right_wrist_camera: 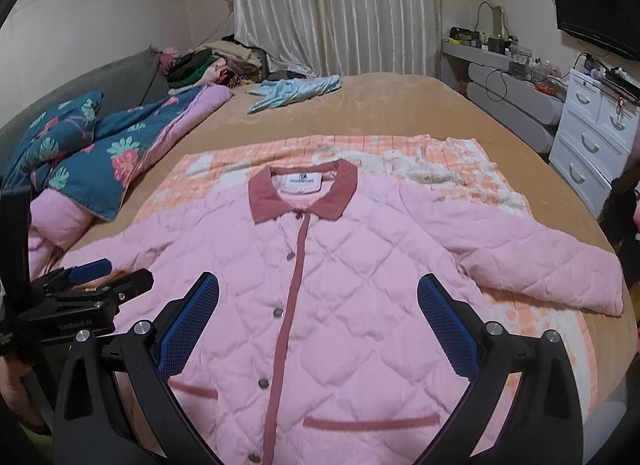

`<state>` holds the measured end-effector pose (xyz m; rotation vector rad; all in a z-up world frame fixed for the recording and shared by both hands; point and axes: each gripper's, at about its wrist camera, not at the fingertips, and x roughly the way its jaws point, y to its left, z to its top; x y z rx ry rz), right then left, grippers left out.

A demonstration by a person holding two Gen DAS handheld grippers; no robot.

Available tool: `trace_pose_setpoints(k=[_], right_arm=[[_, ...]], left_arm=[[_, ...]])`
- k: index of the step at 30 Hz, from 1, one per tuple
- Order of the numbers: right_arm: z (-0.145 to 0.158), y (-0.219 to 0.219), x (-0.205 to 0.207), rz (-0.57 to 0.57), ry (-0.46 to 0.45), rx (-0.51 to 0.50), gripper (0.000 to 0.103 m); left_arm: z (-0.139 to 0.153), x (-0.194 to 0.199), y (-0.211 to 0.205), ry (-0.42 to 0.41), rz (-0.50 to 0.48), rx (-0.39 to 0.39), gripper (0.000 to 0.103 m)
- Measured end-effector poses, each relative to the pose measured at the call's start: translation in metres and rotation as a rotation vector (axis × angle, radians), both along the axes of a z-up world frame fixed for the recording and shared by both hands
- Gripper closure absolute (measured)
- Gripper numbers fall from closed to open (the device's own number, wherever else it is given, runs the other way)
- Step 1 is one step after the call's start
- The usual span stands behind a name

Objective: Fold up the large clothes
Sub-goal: 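Move the right gripper over the jacket to the sleeve nearest it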

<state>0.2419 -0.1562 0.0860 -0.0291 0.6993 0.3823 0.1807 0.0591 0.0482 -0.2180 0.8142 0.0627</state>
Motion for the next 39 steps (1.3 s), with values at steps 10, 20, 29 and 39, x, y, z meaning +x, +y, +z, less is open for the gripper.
trace_pose_setpoints(k=[10,20,29,39], right_arm=[[0.016,-0.014,0.048,-0.105,-0.061,0.031,0.004],[0.004,-0.047,0.107,-0.239,-0.044,0.039,0.004],[-0.037,-0.103,0.137,-0.383,0.038,0.055,0.004],[-0.066,-0.185,0.154,-0.568,0.103,0.129,0.004]], left_arm=[[0.005,0.042,0.003,-0.007,-0.003,-0.035,0.009],[-0.003,0.077,0.000,0.002,0.006,-0.006,0.009],[-0.020,0.103,-0.005,0.031,0.007,-0.012,0.009],[-0.045,0.132,-0.031,0.084,-0.023,-0.014,0.009]])
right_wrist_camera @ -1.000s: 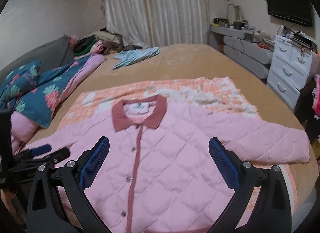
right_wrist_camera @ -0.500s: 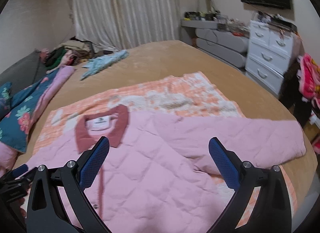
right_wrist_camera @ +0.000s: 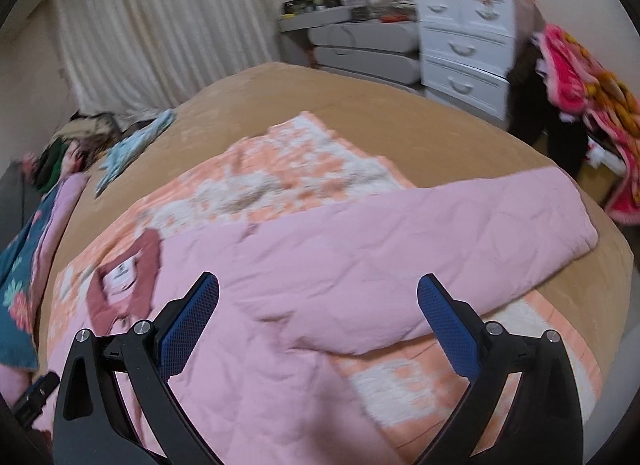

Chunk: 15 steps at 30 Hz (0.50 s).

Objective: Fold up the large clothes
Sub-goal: 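Move the right gripper over the jacket to the sleeve nearest it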

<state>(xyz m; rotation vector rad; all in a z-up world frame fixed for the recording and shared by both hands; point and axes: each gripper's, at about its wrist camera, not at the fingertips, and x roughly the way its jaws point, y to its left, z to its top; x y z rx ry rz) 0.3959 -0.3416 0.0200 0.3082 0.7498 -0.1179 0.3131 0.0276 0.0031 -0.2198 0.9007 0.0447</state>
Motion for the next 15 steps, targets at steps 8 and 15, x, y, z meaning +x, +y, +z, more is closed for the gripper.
trace_pose_setpoints(k=[8,15], right_arm=[[-0.021,-0.054,0.009,-0.113,0.048,0.066,0.004],[-0.037,-0.097,0.006,-0.231,0.067,0.125,0.004]], left_arm=[[-0.017,0.019,-0.029,0.041,-0.025,0.015,0.009],[-0.022,0.029,-0.045,0.053,-0.044,0.041,0.009]])
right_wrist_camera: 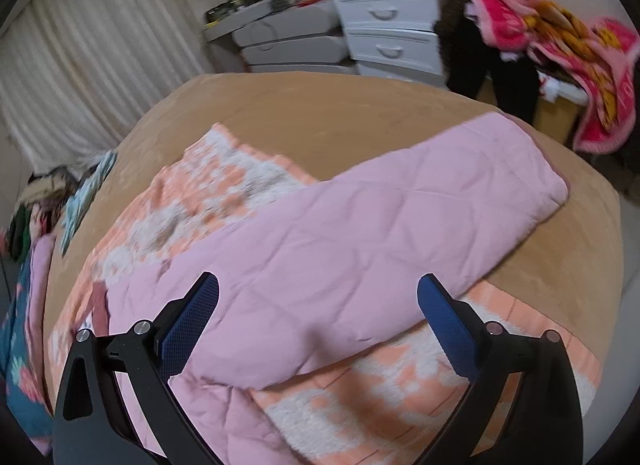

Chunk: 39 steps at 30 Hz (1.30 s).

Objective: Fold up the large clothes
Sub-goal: 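Move the right gripper over the jacket to the sleeve nearest it, then close the right gripper on the ribbed mauve sleeve cuff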

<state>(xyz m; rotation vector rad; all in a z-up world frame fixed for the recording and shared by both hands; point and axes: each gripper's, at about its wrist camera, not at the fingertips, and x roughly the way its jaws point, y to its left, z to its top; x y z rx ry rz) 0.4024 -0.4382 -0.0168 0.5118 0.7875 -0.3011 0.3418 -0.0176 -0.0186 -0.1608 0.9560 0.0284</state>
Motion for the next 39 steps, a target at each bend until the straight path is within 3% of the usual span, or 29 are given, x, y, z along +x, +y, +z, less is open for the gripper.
trace_pose_setpoints(k=[10,19,24,27,35,36,37,39], right_arm=[[-0.026,-0.054,-0.004,-0.169,0.030,0.095,0.004],[-0.064,-0.109,-0.005,-0.349,0.063,0.246,0.004],[-0.091,-0.131,-0.006,-0.425,0.069,0.383,0.004],[-0.100,-0.142,-0.004,-0.443,0.050,0.422,0.004],[-0.109,-0.167,-0.013,-0.478,-0.103,0.530,0.005],[-0.108,-0.168,-0.015,-0.478,-0.120,0.532,0.009],[-0.106,-0.168,-0.017,-0.480,-0.133,0.519,0.033],[-0.104,-0.169,-0.023,-0.493,-0.136,0.494,0.058]], left_arm=[[-0.014,0.015,-0.022,0.013,-0.019,0.004,0.009],[-0.024,0.027,-0.032,0.026,-0.015,0.007,0.009],[-0.025,0.029,-0.027,0.027,-0.005,0.010,0.009],[-0.023,0.029,-0.022,0.021,0.004,0.006,0.009],[-0.023,0.026,-0.005,0.015,0.046,0.004,0.009],[-0.023,0.025,-0.002,0.015,0.051,0.002,0.009],[-0.023,0.025,-0.001,0.016,0.055,0.000,0.009],[-0.022,0.023,0.002,0.014,0.064,-0.008,0.009]])
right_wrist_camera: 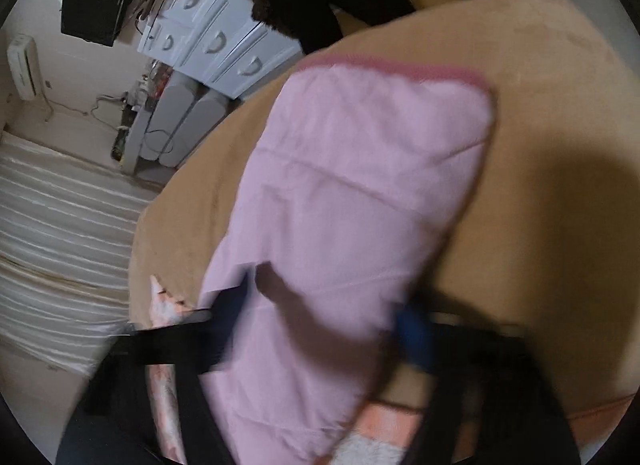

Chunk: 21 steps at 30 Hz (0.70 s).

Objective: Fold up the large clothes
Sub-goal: 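Close the right gripper on the ribbed mauve sleeve cuff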

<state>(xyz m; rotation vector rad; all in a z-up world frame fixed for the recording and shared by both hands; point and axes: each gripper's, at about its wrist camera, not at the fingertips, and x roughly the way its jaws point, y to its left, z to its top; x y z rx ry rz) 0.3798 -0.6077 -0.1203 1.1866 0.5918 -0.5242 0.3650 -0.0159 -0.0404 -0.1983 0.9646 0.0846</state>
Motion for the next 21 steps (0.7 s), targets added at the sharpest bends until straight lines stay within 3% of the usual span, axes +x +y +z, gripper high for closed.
trace_pose_setpoints(k=[2,5,11,21], right_arm=[[0.004,0.000,-0.001,0.014,-0.026,-0.009,0.070],[0.029,0.008,0.000,0.057,-0.073,-0.099,0.083],[0.097,0.055,0.003,0.211,-0.195,-0.317,0.086],[0.176,0.130,0.017,0.434,-0.371,-0.518,0.088]], left_arm=[[0.004,-0.003,0.002,-0.005,0.003,-0.007,0.009],[0.012,-0.007,0.004,-0.022,0.003,-0.009,0.009],[0.036,-0.012,0.005,-0.059,-0.011,0.004,0.009],[0.078,-0.028,0.019,-0.172,0.002,-0.007,0.009]])
